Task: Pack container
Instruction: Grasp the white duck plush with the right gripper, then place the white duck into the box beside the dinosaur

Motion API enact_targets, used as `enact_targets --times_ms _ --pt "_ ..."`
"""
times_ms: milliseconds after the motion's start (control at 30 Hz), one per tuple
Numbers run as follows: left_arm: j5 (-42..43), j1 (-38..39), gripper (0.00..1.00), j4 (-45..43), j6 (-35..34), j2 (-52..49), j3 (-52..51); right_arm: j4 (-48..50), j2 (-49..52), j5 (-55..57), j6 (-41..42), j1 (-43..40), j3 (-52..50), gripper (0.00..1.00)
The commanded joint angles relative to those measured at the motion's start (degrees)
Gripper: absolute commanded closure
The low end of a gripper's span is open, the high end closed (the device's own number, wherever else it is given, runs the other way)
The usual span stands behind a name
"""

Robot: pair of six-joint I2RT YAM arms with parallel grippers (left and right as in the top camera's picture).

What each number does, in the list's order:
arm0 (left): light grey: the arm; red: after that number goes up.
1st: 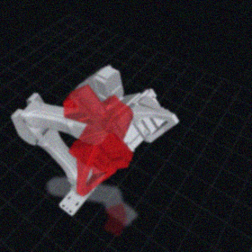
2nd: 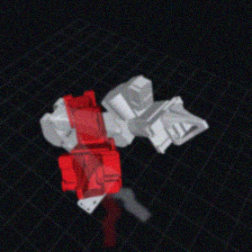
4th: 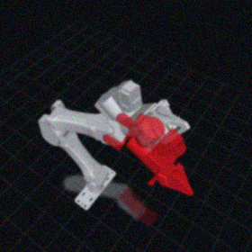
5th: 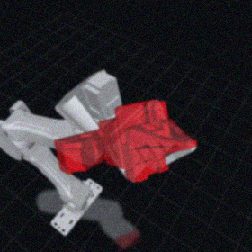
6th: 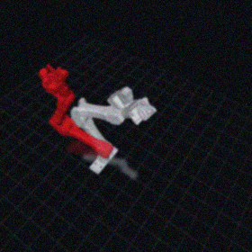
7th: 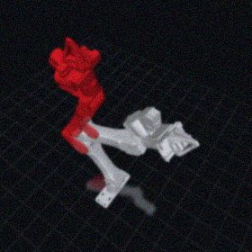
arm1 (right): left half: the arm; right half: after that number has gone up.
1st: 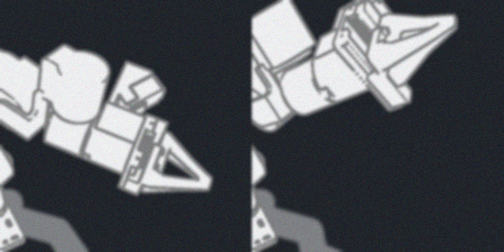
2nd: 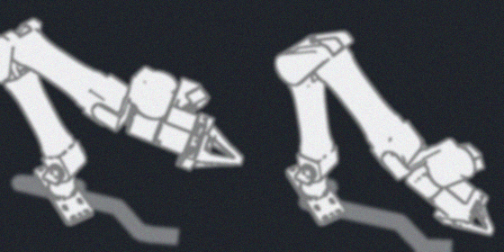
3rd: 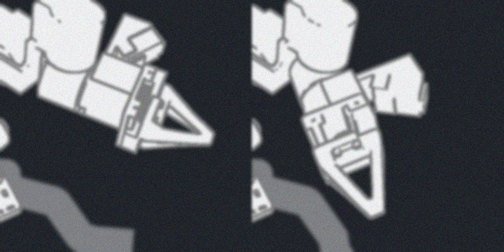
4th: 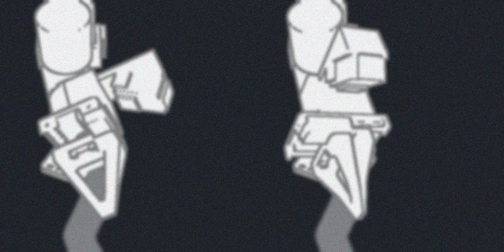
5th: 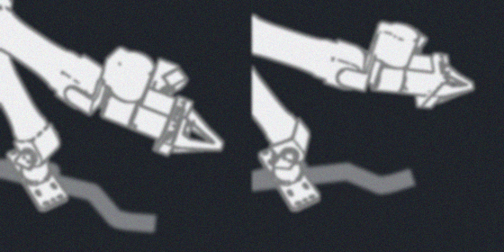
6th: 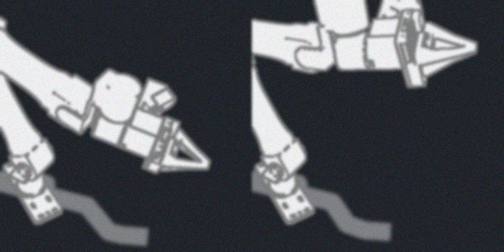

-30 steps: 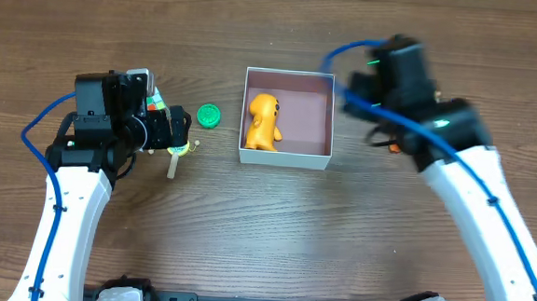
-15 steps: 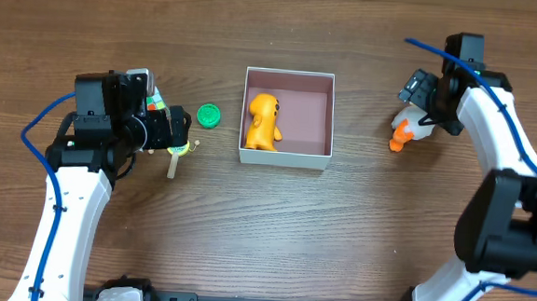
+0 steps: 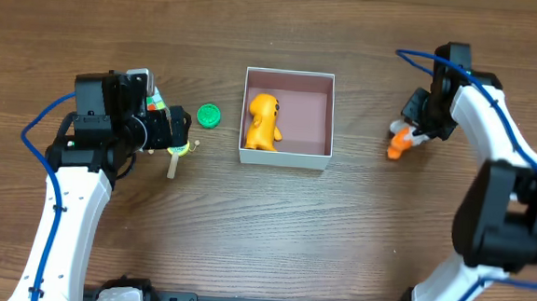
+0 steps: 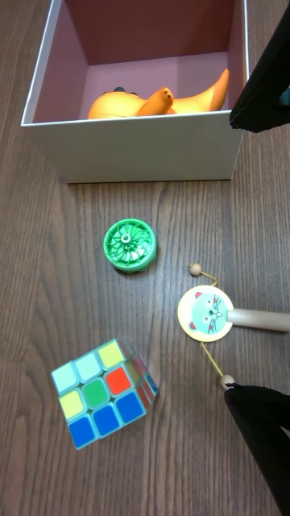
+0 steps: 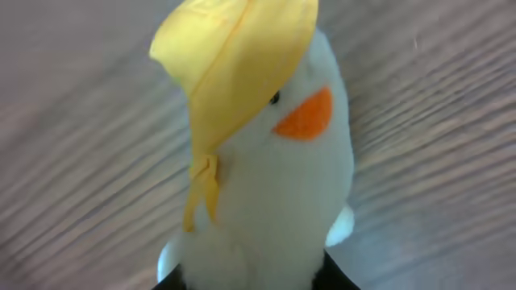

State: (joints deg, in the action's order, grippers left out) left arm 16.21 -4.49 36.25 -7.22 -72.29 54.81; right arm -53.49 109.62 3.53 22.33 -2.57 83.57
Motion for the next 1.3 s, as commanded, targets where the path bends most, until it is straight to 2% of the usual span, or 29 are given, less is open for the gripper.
enact_targets --times_ms 0,100,133,167,300,433,600,667,733,833,933,1067,1133,1233,1267 --pt "-0.11 0.17 0.0 -0.11 -0.52 -0.35 1.6 -2.29 -14.19 -4.39 -3.58 5.84 0.96 0.78" --pt "-0.13 0.17 0.0 -0.11 -0.52 -0.35 1.6 -4.11 -21.62 -11.43 -12.52 12.83 0.94 0.78" --pt "-0.13 0.17 0.0 -0.11 -0.52 -0.35 1.6 -4.13 -22.88 -13.09 -15.26 14.84 0.94 0.8" --pt "-0.11 0.17 0.0 -0.11 -0.52 -0.35 1.6 -4.09 -24.13 -14.14 -18.47 18.12 0.94 0.86" --pt "-0.11 0.17 0.0 -0.11 -0.52 -0.35 1.6 -3.13 -23.04 -14.14 -26.27 24.2 0.79 0.88" --pt "-0.11 0.17 0.0 -0.11 -0.52 -0.35 1.6 -0.17 -18.93 -14.14 -33.64 26.67 0.76 0.89" --pt "-0.11 0.17 0.0 -0.11 -0.52 -0.35 1.6 5.81 -12.5 -14.16 -34.32 26.67 0.76 0.89" --pt "-0.11 0.17 0.0 -0.11 -0.52 -0.35 1.6 8.17 -8.74 -14.14 -34.03 26.67 0.76 0.84" --pt "-0.11 0.17 0.0 -0.11 -0.52 -0.35 1.6 11.21 -5.33 -13.27 -31.12 26.62 0.76 0.77" --pt "-0.11 0.17 0.0 -0.11 -0.52 -0.35 1.6 14.93 -1.07 -11.65 -28.83 26.38 0.76 0.76" --pt "-0.11 0.17 0.0 -0.11 -0.52 -0.35 1.6 16.46 1.31 -4.11 -24.35 26.38 0.76 0.75" --pt "-0.11 0.17 0.0 -0.09 -0.52 -0.35 1.6 16.2 1.46 -1.62 -23.52 26.38 0.76 0.59" --pt "-0.11 0.17 0.0 -0.11 -0.52 -0.35 1.6 15.65 1.46 -1.64 -23.52 26.4 0.76 0.44" --pt "-0.11 0.17 0.0 -0.11 -0.52 -0.35 1.62 14.01 1.29 -1.66 -23.5 26.47 0.9 0.28" --pt "-0.11 0.17 0.0 -0.11 -0.52 -0.35 1.6 13.51 0.9 -1.66 -23.17 26.58 0.94 0.16"
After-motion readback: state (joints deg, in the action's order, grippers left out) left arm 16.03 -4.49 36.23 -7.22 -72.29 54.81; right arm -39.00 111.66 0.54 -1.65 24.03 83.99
